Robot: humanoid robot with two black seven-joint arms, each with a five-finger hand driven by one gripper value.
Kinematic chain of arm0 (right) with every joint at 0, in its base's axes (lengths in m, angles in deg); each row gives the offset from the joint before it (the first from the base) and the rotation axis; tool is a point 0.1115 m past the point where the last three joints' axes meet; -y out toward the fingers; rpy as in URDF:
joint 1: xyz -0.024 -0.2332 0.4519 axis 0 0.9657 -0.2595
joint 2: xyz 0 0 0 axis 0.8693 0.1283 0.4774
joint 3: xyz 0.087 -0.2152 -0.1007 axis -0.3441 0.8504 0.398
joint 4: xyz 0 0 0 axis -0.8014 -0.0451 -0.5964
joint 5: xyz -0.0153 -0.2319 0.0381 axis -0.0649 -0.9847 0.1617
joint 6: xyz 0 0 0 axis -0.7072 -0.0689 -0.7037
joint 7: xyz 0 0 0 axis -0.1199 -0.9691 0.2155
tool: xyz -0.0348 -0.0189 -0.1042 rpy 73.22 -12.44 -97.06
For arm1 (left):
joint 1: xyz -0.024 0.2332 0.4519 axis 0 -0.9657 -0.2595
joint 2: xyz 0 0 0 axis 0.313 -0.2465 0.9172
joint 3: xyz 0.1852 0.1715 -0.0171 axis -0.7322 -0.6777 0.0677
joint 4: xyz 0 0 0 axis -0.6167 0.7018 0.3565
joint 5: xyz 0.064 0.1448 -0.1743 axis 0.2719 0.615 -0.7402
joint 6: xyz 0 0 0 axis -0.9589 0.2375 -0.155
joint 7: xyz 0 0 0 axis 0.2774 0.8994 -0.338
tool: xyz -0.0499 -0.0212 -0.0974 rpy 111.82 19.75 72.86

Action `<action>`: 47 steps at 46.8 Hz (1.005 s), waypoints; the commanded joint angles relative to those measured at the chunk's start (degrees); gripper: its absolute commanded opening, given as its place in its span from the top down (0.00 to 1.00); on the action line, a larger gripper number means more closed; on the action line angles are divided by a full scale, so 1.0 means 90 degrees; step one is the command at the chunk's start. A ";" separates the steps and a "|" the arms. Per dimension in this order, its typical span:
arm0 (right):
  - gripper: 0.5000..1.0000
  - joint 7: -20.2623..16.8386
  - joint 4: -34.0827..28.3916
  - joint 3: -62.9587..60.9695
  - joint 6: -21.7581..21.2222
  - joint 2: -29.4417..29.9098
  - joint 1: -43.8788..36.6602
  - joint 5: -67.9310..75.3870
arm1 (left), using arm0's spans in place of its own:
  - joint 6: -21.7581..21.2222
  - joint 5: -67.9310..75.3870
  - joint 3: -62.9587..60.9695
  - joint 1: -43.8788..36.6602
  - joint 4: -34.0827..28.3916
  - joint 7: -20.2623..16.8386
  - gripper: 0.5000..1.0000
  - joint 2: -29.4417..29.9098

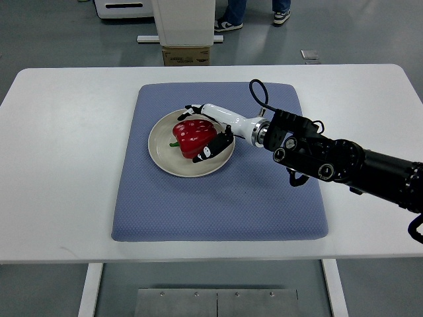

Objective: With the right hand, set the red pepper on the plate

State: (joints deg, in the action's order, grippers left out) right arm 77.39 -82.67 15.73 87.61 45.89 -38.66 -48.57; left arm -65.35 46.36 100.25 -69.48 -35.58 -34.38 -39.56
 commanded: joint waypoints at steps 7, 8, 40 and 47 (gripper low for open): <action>0.01 0.0000 -0.0057 -0.0325 -0.0019 -0.0322 0.0018 0.0079 | 0.0000 0.0005 0.0000 0.0000 0.0000 0.0001 0.00 0.0000; 0.01 0.0000 -0.0057 -0.0384 -0.0019 -0.0390 0.0028 0.0089 | 0.0000 -0.0005 0.0000 0.0000 0.0000 0.0001 0.00 0.0000; 0.01 -0.0245 0.0128 -0.3684 0.0127 -0.1406 0.1531 0.1339 | 0.0000 -0.0005 0.0000 0.0000 0.0000 0.0001 0.00 0.0000; 0.00 -0.0245 0.0206 -0.4329 0.0391 -0.1377 0.1902 0.1495 | 0.0000 -0.0005 0.0000 0.0000 0.0000 0.0001 0.00 0.0000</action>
State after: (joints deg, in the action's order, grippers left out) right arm 75.17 -80.92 -21.30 90.51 33.36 -22.84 -35.65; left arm -65.35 46.32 100.25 -69.48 -35.58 -34.39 -39.56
